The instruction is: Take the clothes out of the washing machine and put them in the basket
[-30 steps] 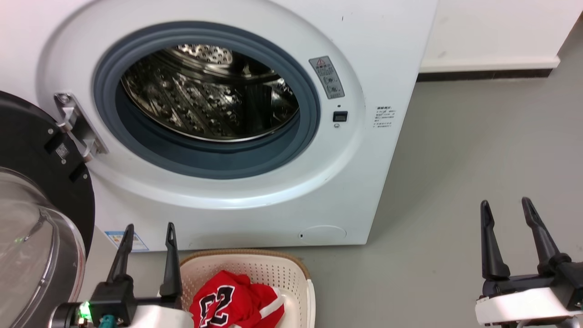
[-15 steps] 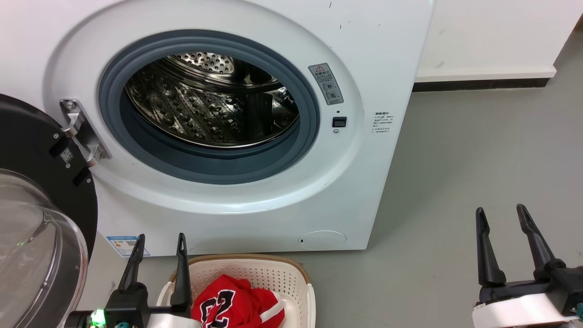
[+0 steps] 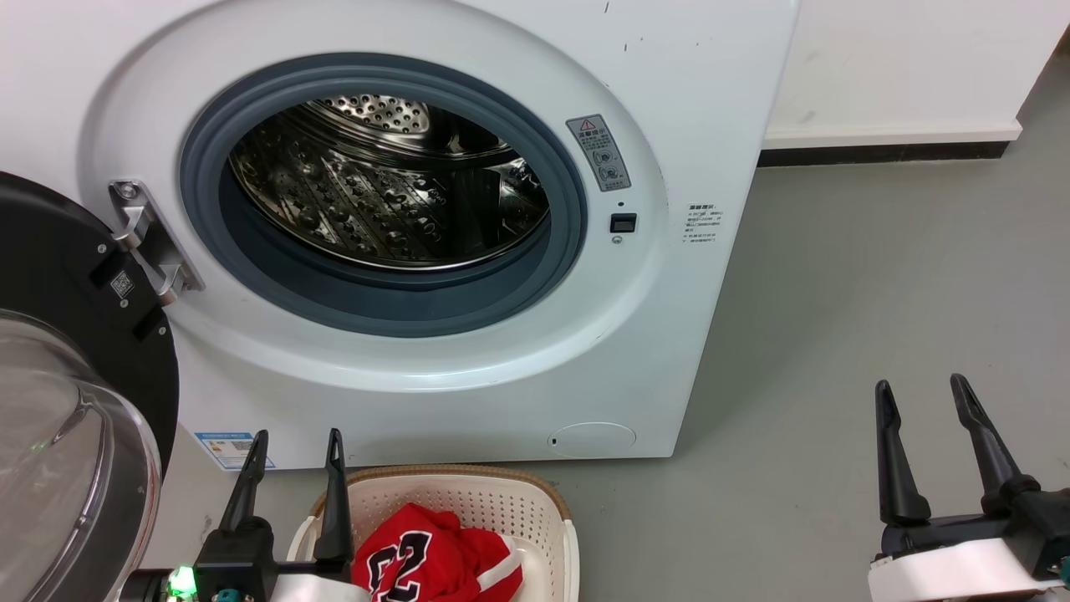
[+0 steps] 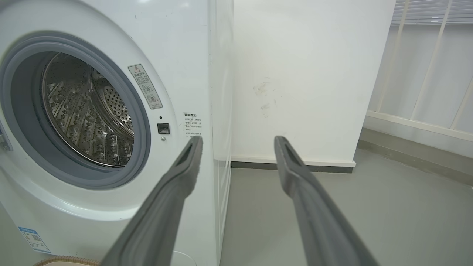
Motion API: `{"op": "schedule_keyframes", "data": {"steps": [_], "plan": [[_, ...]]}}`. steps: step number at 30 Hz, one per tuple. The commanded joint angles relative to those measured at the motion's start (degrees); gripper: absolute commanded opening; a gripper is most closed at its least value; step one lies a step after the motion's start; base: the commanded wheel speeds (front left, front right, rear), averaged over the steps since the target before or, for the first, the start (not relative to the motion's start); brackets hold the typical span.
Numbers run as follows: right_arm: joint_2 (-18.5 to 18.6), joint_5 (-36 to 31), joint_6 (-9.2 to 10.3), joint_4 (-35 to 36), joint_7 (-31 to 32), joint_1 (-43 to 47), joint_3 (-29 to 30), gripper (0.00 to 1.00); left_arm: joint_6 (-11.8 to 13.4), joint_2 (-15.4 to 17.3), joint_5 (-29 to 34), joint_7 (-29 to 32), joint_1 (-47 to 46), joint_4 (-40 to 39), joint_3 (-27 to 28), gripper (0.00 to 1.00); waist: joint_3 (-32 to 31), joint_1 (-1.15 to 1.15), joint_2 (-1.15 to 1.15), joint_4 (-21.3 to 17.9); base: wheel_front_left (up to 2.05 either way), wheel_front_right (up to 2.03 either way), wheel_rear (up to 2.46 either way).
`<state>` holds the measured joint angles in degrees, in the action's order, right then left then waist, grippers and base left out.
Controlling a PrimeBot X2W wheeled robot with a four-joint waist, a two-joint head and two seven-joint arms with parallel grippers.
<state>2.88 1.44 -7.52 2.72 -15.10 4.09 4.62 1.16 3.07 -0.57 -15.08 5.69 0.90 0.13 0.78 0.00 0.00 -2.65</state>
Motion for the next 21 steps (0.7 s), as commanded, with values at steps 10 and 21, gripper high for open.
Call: {"op": "schedule_keyframes", "data": {"steps": [10,21], "plan": [[0.0,-0.5,0.00,-0.4,0.0,0.0,-0.2,0.00,-0.2,0.0,-0.1,0.0,0.1,0.6,0.0,0.00,0.1,0.00,0.00,0.0,0.00,0.00,0.00],[0.5,11.6,0.00,-3.1,2.1,-0.9,-0.8,0.00,-1.2,-0.1,-11.4,3.0,-1.3,3.4,1.0,0.00,0.0,0.00,0.00,0.2,0.00,0.00,0.00]]}}
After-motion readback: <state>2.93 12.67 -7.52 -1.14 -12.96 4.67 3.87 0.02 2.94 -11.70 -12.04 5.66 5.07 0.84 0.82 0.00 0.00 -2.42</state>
